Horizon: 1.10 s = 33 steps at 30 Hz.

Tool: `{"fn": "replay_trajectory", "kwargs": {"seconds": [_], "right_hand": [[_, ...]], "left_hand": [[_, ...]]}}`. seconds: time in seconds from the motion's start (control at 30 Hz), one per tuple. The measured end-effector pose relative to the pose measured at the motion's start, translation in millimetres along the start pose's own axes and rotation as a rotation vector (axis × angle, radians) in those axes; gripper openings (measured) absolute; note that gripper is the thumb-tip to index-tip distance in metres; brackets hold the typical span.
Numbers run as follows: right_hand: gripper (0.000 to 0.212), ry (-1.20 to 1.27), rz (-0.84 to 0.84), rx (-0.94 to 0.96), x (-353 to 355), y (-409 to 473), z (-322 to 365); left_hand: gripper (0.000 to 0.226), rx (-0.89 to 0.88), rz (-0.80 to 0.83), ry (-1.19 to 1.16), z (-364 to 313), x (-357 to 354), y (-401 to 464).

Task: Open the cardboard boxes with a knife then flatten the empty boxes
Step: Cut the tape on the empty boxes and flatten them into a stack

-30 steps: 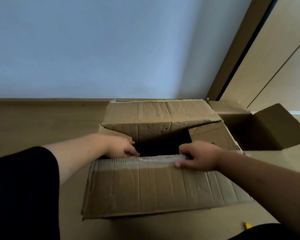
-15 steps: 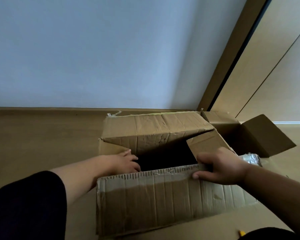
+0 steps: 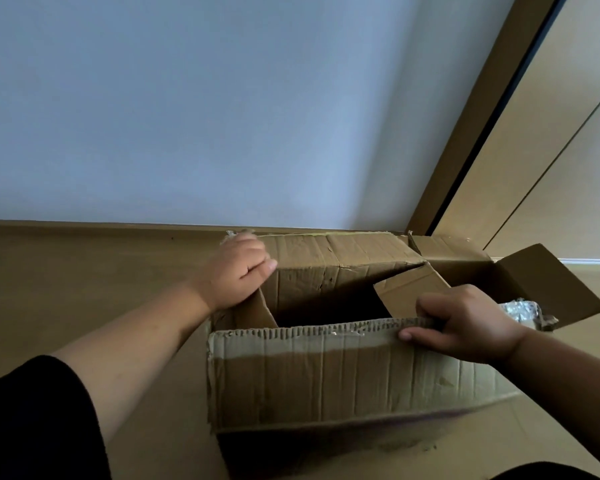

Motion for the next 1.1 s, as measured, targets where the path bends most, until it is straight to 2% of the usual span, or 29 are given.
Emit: {"fn": "replay_trajectory", "kwargs": {"seconds": [0.1,0.2,0.3,0.4,0.47,0.53,0.6,0.67,0.77,0.87,0.9,1.0,1.1], "right_hand": [[0.044,-0.014,-0.009,0.002,10,10,4],[0.051,-0.043,-0.030,-0.014,14,21,3],[0.062,-0.100,-0.075,-0.084,16,37,-10],[0.070,-0.122,-0.122,-0.149,20,62,-22],[0.065,-0.111,-0.136,-0.166,21,83,-26],[0.060,-0.076,-0.140,-0.181,20,104,-30],[0.061,-0.041,-0.136,-0.229,15,123,-37],[0.062,0.018,-0.118,-0.297,3,140,-44],[0.056,0.080,-0.030,-0.394,-31,164,-53],[0.053,0.105,0.046,-0.472,-68,180,-56],[0.053,0.116,0.068,-0.494,-79,182,-56],[0.049,0.150,0.206,-0.539,-104,180,-56],[0.041,0.173,0.411,-0.512,-116,170,-51]], "left_hand": [[0.044,0.168,-0.137,-0.070,24,41,-7],[0.041,0.327,-0.261,-0.120,41,84,-30],[0.048,0.437,-0.298,-0.176,50,115,-53],[0.058,0.392,-0.285,-0.189,43,129,-63],[0.061,0.364,-0.320,-0.162,43,135,-63],[0.047,0.398,-0.378,-0.105,53,143,-61],[0.036,0.412,-0.370,0.071,62,147,-56],[0.049,0.429,-0.281,0.301,69,147,-47],[0.079,0.519,-0.106,0.571,78,144,-32],[0.090,0.577,0.113,0.761,97,129,-28],[0.090,0.626,0.124,0.788,106,127,-30],[0.074,0.672,-0.073,0.694,126,134,-40],[0.053,0.561,-0.197,0.595,127,139,-49]]}}
Point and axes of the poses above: each hand's wrist, its own y-axis towards the middle knuckle, its own x-axis out of the back of the hand, z = x × y, the point moved 8 cm from there along y, towards the middle knuckle, and after that the axes turned 11 degrees about -z, right-handed, at the moved point
